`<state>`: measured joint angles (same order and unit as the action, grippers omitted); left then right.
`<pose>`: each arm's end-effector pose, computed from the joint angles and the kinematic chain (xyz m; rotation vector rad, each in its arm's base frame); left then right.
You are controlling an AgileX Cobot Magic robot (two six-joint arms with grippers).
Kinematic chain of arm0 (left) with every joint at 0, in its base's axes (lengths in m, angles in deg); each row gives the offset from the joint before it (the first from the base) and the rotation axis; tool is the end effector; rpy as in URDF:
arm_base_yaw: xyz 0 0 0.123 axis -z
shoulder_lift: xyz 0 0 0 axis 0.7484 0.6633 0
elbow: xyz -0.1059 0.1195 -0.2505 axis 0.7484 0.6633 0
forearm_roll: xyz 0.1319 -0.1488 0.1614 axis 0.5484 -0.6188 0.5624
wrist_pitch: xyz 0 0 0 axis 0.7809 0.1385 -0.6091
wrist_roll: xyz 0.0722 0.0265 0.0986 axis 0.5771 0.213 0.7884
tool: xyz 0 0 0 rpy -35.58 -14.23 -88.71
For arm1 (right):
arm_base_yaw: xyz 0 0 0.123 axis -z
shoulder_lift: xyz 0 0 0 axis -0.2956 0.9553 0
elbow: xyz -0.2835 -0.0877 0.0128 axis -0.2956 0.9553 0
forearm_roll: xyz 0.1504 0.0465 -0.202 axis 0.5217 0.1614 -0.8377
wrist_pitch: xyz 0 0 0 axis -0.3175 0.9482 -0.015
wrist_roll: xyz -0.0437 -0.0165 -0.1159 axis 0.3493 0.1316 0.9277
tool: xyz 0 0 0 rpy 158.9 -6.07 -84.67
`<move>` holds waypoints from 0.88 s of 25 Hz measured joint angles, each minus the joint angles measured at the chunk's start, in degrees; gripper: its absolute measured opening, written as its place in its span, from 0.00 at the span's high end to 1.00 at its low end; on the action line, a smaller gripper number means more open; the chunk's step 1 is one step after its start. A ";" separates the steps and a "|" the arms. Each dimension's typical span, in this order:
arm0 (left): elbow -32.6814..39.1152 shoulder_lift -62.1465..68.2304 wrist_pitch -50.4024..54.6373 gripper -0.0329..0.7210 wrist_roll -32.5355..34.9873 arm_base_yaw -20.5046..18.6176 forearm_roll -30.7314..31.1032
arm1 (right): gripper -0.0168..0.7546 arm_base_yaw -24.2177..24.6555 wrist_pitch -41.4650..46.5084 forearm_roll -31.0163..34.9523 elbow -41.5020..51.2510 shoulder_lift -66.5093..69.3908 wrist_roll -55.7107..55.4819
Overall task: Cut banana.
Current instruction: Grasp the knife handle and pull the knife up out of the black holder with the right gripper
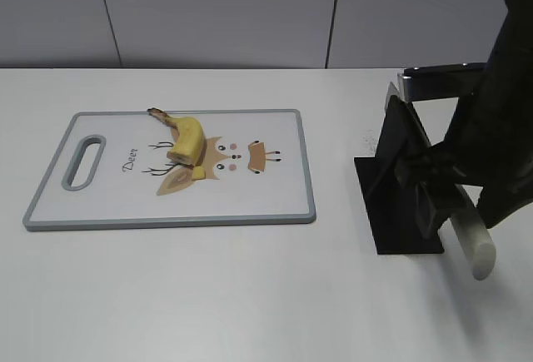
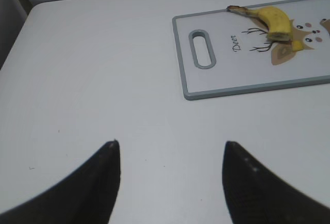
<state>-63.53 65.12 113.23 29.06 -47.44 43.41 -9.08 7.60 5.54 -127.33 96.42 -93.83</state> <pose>0.0173 -0.0081 0.2568 0.2681 2.0667 0.0487 0.2548 0.1343 0.1993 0.1783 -3.1343 -0.1046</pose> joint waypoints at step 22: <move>0.00 0.00 0.00 0.17 0.00 0.00 0.06 | 0.75 0.07 -4.36 1.79 3.78 0.39 -3.16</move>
<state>-63.53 65.12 113.23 29.06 -47.44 43.47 -9.01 3.24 7.32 -123.55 96.81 -97.00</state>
